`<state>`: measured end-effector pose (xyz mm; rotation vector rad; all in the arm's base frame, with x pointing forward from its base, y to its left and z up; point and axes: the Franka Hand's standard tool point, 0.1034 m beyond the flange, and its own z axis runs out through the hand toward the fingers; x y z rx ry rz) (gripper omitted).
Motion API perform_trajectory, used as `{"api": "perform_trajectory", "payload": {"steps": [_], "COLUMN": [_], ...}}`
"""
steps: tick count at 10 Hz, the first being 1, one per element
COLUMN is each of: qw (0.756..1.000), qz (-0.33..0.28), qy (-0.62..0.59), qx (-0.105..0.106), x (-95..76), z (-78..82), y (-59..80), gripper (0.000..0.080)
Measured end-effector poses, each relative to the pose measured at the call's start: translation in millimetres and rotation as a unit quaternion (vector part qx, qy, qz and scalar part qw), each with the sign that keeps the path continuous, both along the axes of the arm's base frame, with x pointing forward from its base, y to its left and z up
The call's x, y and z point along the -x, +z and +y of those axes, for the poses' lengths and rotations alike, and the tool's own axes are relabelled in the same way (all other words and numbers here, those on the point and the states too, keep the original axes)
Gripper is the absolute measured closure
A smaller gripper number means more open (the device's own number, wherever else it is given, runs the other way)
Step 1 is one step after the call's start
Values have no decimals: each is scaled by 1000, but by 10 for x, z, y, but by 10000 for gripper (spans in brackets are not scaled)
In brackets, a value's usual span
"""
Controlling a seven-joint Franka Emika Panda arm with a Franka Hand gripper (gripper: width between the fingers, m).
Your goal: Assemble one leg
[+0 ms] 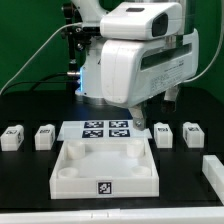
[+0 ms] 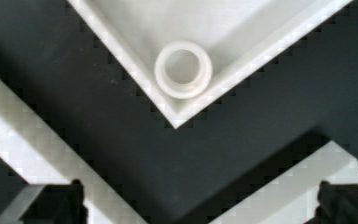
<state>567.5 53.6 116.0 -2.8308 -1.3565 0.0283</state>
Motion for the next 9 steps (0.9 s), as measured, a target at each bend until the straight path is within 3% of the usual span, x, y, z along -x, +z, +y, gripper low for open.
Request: {"api": "perform_trajectory", "payload": {"steps": [9], "qw": [1000], "qz": [0], "qy": [0], "qx": [0], "x": [0], "z": [0], "y": [0], "gripper": [150]}}
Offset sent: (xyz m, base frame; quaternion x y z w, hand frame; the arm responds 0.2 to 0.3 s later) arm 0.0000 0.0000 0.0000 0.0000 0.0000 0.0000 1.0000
